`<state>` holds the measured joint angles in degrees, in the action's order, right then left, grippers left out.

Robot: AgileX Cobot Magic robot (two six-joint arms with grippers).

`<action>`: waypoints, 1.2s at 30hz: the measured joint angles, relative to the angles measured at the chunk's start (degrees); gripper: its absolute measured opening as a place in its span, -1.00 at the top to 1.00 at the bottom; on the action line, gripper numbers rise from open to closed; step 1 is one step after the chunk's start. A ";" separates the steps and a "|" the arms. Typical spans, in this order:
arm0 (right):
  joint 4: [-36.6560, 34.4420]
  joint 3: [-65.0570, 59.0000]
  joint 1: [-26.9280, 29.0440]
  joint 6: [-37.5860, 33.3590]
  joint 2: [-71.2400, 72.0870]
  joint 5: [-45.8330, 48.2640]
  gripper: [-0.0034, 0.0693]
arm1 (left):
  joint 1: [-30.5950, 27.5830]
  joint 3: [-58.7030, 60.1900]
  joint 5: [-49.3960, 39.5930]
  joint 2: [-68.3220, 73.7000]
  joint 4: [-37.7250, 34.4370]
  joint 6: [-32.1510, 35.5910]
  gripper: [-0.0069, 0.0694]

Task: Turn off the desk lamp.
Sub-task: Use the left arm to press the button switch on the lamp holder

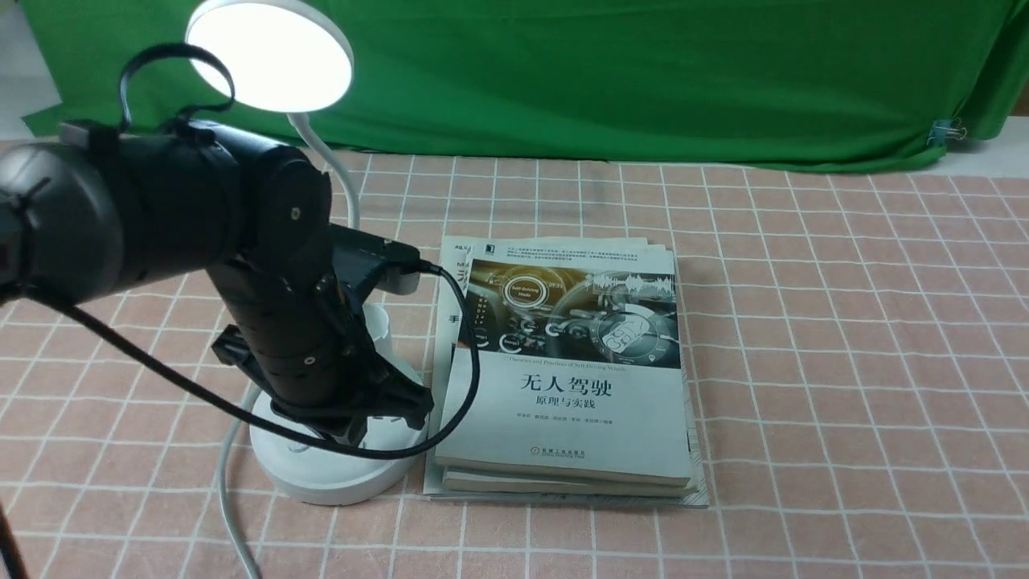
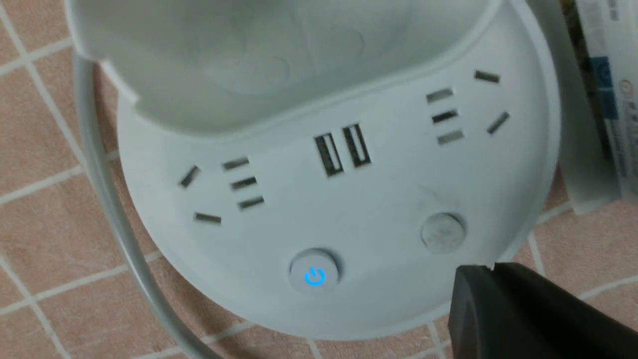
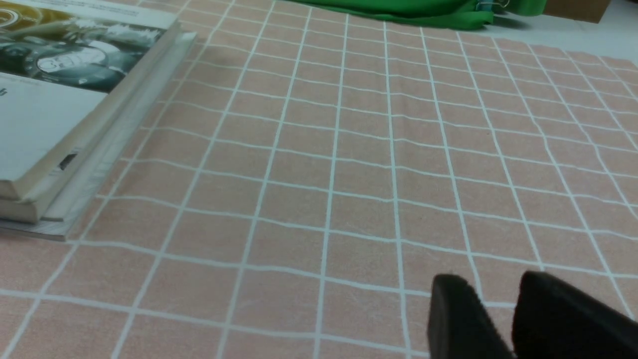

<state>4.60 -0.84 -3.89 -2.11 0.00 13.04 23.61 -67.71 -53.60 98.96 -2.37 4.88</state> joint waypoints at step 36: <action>0.00 0.00 0.00 0.00 0.00 0.00 0.25 | -0.02 -1.64 -1.28 -0.46 1.50 -1.50 0.80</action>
<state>4.60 -0.84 -3.89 -2.11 0.00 13.04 23.58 -69.35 -54.88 98.50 -0.87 3.38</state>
